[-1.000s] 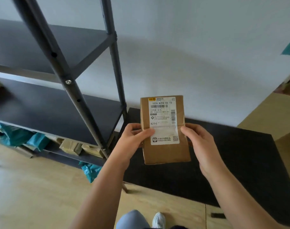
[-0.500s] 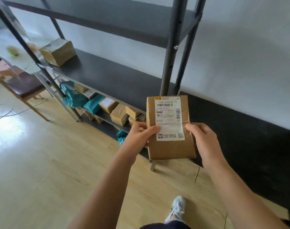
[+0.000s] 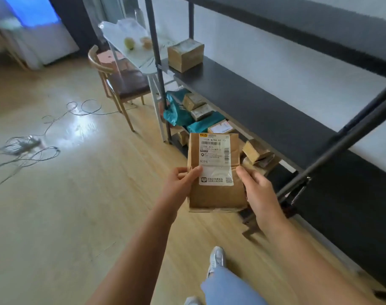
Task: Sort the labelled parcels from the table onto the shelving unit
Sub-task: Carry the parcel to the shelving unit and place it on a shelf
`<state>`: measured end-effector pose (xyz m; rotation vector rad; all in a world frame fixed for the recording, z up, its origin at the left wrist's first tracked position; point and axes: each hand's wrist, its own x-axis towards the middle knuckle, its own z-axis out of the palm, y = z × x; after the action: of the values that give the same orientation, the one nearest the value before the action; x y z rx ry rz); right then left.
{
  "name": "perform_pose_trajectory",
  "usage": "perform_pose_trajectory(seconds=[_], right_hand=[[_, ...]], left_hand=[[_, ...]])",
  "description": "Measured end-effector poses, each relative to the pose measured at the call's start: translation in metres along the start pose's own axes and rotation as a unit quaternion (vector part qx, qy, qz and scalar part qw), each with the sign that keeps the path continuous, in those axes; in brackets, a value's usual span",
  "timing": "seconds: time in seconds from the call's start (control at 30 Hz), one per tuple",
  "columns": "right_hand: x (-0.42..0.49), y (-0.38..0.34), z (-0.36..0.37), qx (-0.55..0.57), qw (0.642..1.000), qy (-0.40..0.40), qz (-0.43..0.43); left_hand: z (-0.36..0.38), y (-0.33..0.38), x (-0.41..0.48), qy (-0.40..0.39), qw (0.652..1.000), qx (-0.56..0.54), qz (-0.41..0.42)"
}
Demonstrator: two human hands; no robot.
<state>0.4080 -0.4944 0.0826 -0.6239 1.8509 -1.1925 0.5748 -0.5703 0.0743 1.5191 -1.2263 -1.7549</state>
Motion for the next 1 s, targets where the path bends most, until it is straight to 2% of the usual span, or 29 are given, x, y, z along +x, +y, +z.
perform_pose_trajectory(seconds=[0.2, 0.57, 0.83, 1.0], right_hand=[[0.062, -0.034, 0.076, -0.014, 0.998, -0.055, -0.013], [0.194, -0.126, 0.213, -0.031, 0.991, -0.121, -0.037], [0.258, -0.177, 0.296, -0.030, 0.993, -0.100, -0.045], [0.291, -0.212, 0.349, -0.007, 0.997, -0.031, -0.064]], left_hand=[[-0.061, 0.024, 0.056, 0.052, 0.999, -0.013, -0.004], [-0.156, 0.109, 0.186, 0.137, 0.990, -0.025, 0.016], [-0.224, 0.156, 0.268, 0.093, 0.994, -0.027, 0.045], [-0.272, 0.200, 0.329, 0.036, 0.996, 0.024, 0.073]])
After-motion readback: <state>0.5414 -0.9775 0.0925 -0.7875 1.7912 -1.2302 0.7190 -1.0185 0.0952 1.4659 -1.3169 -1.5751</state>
